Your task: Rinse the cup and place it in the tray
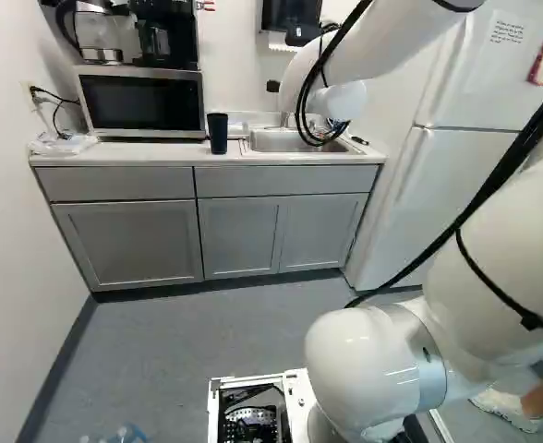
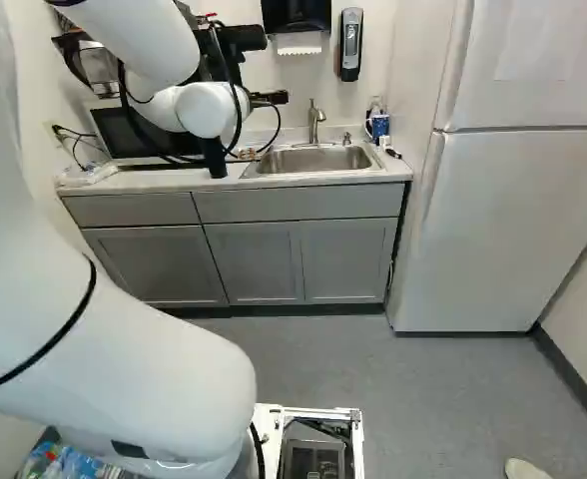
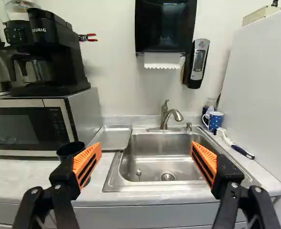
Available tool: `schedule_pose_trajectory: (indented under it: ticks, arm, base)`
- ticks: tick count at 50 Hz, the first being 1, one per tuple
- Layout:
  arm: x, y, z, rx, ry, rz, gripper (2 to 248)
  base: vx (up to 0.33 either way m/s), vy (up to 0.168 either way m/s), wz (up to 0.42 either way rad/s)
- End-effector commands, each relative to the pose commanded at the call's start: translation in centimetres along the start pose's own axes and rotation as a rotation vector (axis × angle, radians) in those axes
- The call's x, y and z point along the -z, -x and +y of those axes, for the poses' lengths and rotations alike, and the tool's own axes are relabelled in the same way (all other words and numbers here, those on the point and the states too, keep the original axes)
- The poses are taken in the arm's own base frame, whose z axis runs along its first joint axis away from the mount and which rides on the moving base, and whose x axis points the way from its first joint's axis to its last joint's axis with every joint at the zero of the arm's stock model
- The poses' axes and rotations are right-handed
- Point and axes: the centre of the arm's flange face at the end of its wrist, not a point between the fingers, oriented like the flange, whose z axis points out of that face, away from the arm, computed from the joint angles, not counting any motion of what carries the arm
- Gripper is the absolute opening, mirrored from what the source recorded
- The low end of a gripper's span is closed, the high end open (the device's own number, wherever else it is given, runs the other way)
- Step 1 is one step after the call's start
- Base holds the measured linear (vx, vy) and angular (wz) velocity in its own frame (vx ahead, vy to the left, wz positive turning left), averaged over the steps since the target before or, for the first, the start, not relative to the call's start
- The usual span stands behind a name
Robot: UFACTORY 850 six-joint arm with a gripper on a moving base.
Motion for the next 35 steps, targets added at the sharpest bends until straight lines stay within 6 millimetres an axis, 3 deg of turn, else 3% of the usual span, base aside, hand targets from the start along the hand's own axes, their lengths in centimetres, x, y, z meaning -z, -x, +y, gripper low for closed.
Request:
schedule_pose_trajectory:
  ticks: [35]
  arm:
    - [0.1,-3.2,0.0,0.000,0.000,0.029,247]
  base:
    - [0.000,0.000,0.000]
